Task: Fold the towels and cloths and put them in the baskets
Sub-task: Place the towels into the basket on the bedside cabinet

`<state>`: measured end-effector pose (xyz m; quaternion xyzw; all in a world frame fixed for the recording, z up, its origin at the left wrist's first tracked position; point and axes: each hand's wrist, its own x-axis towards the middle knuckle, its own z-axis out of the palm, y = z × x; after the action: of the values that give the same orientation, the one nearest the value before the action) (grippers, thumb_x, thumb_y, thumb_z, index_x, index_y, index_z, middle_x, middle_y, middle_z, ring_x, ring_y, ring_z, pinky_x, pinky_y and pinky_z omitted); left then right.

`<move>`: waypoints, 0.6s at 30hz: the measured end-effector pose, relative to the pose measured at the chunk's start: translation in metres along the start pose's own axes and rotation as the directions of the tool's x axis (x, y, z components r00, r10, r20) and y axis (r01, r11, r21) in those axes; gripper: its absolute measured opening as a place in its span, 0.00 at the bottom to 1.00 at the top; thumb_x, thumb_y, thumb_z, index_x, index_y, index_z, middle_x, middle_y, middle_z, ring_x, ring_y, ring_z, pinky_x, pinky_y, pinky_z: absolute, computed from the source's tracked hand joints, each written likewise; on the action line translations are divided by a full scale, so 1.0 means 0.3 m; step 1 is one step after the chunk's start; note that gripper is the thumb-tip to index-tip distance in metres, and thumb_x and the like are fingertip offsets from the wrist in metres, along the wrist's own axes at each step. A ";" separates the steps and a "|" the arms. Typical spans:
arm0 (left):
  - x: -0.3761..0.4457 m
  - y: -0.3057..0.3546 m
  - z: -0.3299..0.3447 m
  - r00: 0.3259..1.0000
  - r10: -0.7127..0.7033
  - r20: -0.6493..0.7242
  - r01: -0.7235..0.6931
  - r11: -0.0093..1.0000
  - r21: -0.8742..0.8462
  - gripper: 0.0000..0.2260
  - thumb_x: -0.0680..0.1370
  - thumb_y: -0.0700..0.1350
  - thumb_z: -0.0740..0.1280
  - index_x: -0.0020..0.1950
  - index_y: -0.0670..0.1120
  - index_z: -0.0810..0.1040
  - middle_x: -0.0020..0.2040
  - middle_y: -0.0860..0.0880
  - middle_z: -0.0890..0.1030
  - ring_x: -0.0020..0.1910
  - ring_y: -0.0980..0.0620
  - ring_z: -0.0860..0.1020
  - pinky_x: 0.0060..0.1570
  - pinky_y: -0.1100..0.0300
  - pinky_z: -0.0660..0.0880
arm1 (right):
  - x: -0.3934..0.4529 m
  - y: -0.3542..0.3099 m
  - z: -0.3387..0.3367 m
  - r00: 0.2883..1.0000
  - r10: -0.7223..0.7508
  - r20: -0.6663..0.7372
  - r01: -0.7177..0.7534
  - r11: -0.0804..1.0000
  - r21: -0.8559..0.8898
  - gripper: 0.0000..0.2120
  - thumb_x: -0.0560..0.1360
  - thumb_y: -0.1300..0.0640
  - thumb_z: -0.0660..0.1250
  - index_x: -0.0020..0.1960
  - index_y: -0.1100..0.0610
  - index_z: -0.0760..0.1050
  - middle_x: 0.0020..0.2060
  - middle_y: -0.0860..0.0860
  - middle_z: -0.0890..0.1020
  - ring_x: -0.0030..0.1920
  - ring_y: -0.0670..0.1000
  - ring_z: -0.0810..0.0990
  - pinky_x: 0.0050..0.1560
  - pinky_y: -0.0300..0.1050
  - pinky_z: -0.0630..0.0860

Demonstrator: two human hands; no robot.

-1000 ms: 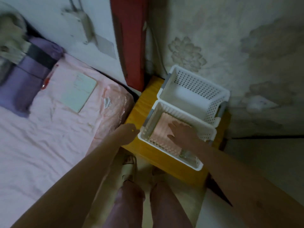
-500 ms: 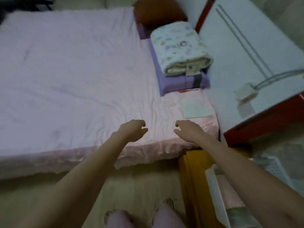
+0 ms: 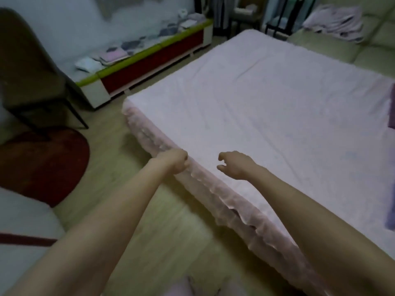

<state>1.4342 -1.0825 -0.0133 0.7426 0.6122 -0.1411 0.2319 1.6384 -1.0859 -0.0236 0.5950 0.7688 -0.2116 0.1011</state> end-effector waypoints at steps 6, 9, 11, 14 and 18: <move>0.003 -0.539 -0.101 0.979 -0.199 -0.041 0.190 0.968 -0.163 0.13 0.81 0.48 0.60 0.56 0.40 0.76 0.58 0.41 0.78 0.56 0.42 0.76 0.52 0.53 0.72 | 0.473 -0.425 -0.114 0.975 -0.216 0.056 0.219 0.974 -0.052 0.19 0.80 0.47 0.58 0.66 0.55 0.71 0.61 0.54 0.78 0.60 0.56 0.75 0.56 0.48 0.73; 0.024 -0.785 -0.181 0.940 -0.342 -0.007 0.334 0.920 -0.204 0.16 0.82 0.48 0.58 0.64 0.40 0.73 0.63 0.43 0.76 0.60 0.44 0.75 0.52 0.57 0.70 | 0.738 -0.638 -0.161 0.957 -0.282 0.062 0.285 0.958 -0.043 0.17 0.80 0.49 0.59 0.63 0.57 0.73 0.58 0.55 0.79 0.58 0.56 0.77 0.52 0.44 0.71; 0.051 -0.947 -0.243 0.904 -0.427 -0.019 0.410 0.879 -0.244 0.17 0.82 0.50 0.57 0.67 0.42 0.72 0.64 0.45 0.76 0.61 0.45 0.74 0.52 0.58 0.70 | 0.918 -0.773 -0.198 0.946 -0.309 0.093 0.314 0.948 -0.043 0.16 0.79 0.50 0.60 0.62 0.57 0.73 0.58 0.56 0.78 0.58 0.57 0.77 0.54 0.47 0.72; 0.095 -1.183 -0.326 0.854 -0.521 -0.004 0.498 0.819 -0.285 0.17 0.81 0.53 0.57 0.65 0.46 0.73 0.61 0.47 0.77 0.57 0.47 0.76 0.54 0.54 0.74 | 1.153 -0.980 -0.265 0.922 -0.360 0.141 0.371 0.927 -0.062 0.16 0.79 0.52 0.60 0.63 0.57 0.73 0.60 0.56 0.77 0.60 0.58 0.76 0.56 0.48 0.71; 0.181 -1.468 -0.442 0.805 -0.594 -0.012 0.557 0.761 -0.333 0.17 0.81 0.53 0.58 0.65 0.47 0.74 0.60 0.47 0.76 0.56 0.47 0.76 0.51 0.54 0.73 | 1.438 -1.227 -0.326 0.883 -0.429 0.190 0.451 0.887 -0.098 0.14 0.78 0.53 0.61 0.62 0.57 0.75 0.58 0.56 0.78 0.58 0.58 0.77 0.57 0.49 0.74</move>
<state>1.0065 -0.9052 -0.0027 0.4789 0.8374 -0.0627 0.2560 1.1783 -0.7405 -0.0368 0.3768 0.8858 -0.2229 0.1539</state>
